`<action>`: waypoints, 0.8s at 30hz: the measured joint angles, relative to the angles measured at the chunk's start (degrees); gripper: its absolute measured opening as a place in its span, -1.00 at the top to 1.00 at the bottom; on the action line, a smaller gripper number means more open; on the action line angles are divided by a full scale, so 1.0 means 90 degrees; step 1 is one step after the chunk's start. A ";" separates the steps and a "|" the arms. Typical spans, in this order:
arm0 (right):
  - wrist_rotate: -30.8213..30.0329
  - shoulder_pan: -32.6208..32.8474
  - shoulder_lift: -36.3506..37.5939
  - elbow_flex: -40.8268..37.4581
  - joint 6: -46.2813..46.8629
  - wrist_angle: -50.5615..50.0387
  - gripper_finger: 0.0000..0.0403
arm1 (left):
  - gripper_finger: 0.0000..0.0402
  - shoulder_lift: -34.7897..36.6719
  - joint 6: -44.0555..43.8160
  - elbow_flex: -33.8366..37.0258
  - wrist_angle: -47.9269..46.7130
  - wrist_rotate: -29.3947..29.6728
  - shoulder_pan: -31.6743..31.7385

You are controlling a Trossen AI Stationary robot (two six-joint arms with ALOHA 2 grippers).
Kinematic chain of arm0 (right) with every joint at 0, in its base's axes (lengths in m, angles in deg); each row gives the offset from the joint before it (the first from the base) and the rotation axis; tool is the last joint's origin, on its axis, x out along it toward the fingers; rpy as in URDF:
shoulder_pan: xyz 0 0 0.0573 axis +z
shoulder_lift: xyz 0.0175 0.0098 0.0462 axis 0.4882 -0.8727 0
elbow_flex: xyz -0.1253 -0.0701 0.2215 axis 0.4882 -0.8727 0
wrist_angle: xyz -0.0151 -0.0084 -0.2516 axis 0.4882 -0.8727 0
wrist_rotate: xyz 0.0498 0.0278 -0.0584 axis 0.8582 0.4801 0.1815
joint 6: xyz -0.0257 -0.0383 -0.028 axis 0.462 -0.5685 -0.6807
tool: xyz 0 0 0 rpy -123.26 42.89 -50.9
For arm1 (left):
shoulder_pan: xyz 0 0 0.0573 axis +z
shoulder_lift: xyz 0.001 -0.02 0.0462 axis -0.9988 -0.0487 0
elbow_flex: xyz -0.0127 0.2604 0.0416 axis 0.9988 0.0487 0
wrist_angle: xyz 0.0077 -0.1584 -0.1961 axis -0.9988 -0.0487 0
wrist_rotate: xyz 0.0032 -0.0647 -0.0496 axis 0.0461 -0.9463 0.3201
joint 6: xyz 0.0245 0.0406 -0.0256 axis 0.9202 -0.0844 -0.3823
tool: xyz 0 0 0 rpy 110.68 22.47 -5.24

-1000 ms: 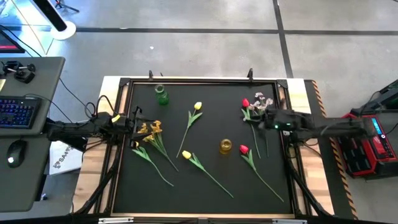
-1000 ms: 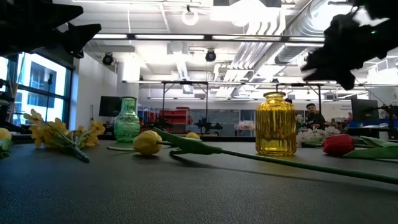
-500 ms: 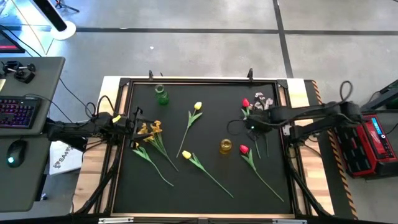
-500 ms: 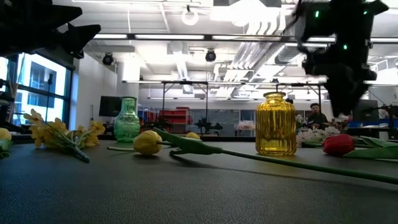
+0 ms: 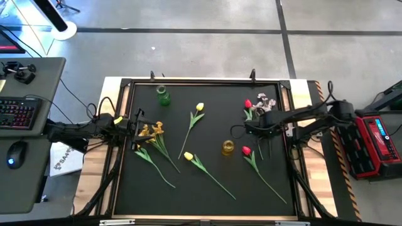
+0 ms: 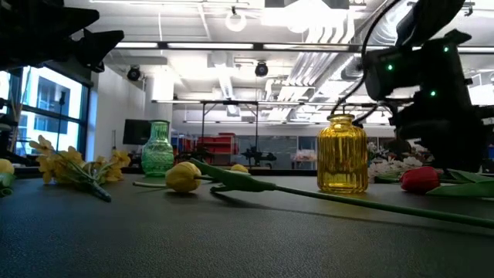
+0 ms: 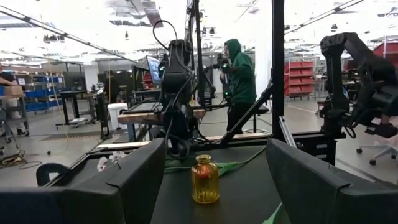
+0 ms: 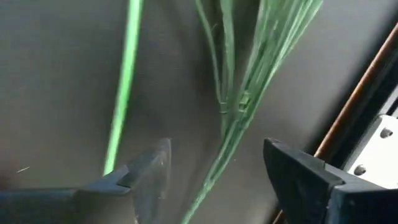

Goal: Sort flowers into vase by color
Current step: Put the white flowers into the yellow vase

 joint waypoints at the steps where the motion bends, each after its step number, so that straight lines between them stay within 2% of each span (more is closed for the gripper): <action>1: -0.0023 -0.0035 -0.0035 -0.0018 -0.0004 0.0043 -0.16 | -0.32 -0.0002 0.0000 0.0000 0.0000 -0.0001 0.0000; 7: -0.0483 -0.0180 -0.0235 -0.0034 -0.0058 0.0210 0.12 | -0.32 -0.0002 -0.0012 0.0000 -0.0001 -0.0001 0.0000; 13: -0.0618 -0.0303 -0.0275 -0.0058 -0.0158 0.0347 0.56 | -0.32 -0.0001 -0.0142 -0.0002 -0.0001 -0.0001 0.0000; 18: -0.0631 -0.0324 -0.0240 -0.0398 -0.0168 0.0481 0.91 | -0.32 -0.0001 -0.0293 -0.0005 -0.0029 -0.0001 0.0000; 24: -0.0871 -0.0104 -0.0068 -0.0471 0.0035 0.0425 0.95 | -0.32 -0.0002 -0.0338 -0.0005 -0.0026 -0.0001 0.0002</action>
